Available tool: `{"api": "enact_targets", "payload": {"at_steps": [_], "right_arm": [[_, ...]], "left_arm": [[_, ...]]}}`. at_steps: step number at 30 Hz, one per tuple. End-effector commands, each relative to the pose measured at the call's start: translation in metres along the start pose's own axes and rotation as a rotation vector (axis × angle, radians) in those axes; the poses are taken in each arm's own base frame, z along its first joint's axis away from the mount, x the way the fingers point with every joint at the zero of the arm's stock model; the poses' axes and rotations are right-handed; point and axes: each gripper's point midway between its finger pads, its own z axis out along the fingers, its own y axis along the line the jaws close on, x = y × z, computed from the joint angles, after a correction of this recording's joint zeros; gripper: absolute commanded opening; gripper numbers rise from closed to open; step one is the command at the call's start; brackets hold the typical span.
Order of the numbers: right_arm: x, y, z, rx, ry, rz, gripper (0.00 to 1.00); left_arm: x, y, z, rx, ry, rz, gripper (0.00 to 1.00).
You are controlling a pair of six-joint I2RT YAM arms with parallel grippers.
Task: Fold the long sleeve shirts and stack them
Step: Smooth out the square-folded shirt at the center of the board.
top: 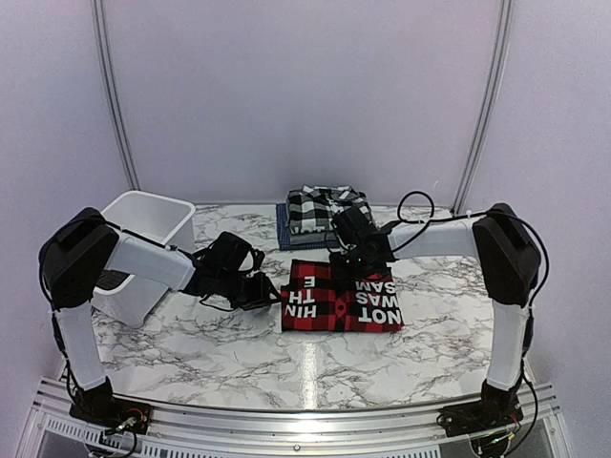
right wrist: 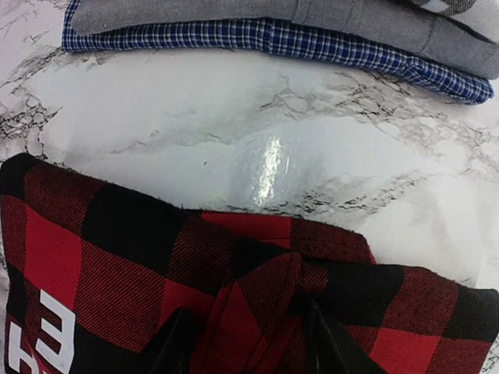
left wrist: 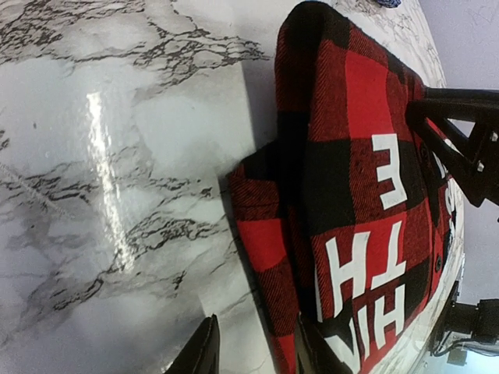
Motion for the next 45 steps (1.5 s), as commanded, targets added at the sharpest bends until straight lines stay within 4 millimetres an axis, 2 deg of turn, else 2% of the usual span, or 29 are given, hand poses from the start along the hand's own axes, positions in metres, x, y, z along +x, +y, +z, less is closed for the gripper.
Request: {"api": "enact_targets", "payload": {"at_steps": [1, 5, 12, 15, 22, 31, 37, 42, 45], "right_arm": [[-0.028, 0.016, -0.027, -0.006, -0.071, -0.037, 0.49], [-0.044, 0.037, -0.038, -0.011, -0.110, -0.078, 0.50], [-0.054, 0.082, -0.014, -0.021, -0.092, -0.171, 0.52], [-0.058, 0.095, -0.006, -0.009, -0.089, -0.190, 0.54], [-0.057, 0.106, 0.007, 0.020, -0.084, -0.209, 0.56], [-0.050, 0.103, 0.030, 0.099, -0.068, -0.232, 0.54], [-0.044, 0.104, 0.035, 0.108, -0.051, -0.236, 0.41], [-0.047, 0.105, 0.028, 0.099, -0.060, -0.233, 0.14], [-0.054, 0.111, 0.016, 0.075, -0.092, -0.229, 0.04]], "left_arm": [[-0.011, -0.009, 0.012, 0.039, -0.005, 0.013, 0.34], [-0.014, -0.009, 0.019, 0.037, -0.003, 0.016, 0.29], [-0.017, 0.005, 0.008, -0.008, -0.045, -0.001, 0.26], [-0.016, 0.012, 0.003, -0.017, -0.046, -0.008, 0.26], [-0.019, 0.019, -0.006, -0.012, -0.054, -0.016, 0.26], [-0.025, 0.013, -0.001, 0.013, -0.053, -0.009, 0.26], [-0.029, 0.007, 0.009, 0.046, -0.041, -0.008, 0.26], [-0.030, 0.004, 0.020, 0.070, -0.021, -0.010, 0.26], [-0.030, 0.005, 0.025, 0.072, -0.015, -0.014, 0.26]]}}
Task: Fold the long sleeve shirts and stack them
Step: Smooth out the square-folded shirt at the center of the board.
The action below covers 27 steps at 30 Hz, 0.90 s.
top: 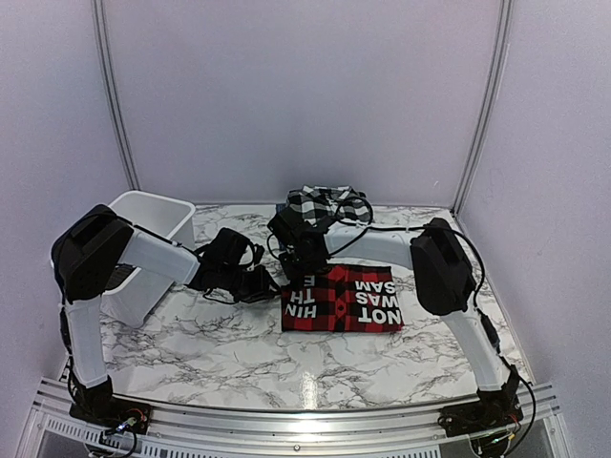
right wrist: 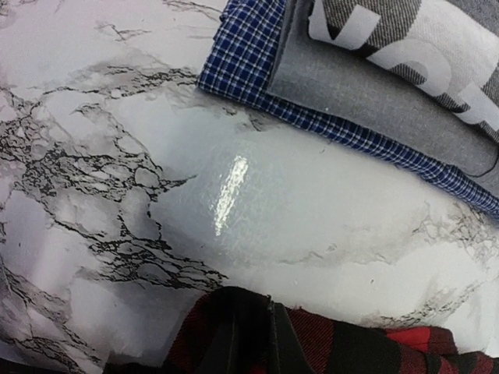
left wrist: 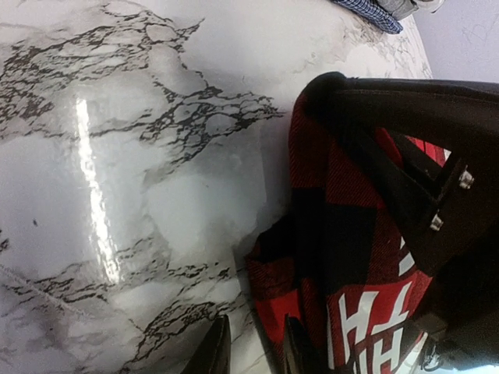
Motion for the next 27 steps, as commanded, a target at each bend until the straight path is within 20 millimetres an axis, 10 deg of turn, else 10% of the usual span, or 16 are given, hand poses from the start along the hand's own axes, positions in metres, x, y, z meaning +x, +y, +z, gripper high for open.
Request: {"api": "enact_targets", "payload": {"at_steps": [1, 17, 27], "right_arm": [[-0.024, 0.007, -0.030, -0.032, -0.080, 0.018, 0.03], [-0.048, 0.018, -0.083, -0.137, -0.211, 0.055, 0.00], [-0.040, 0.028, -0.063, -0.155, -0.185, 0.045, 0.00]], "left_arm": [[-0.003, -0.003, 0.011, 0.030, 0.008, 0.008, 0.26], [0.000, -0.001, 0.032, 0.043, 0.035, -0.001, 0.02], [-0.009, -0.005, 0.033, 0.039, 0.011, 0.002, 0.00]]}}
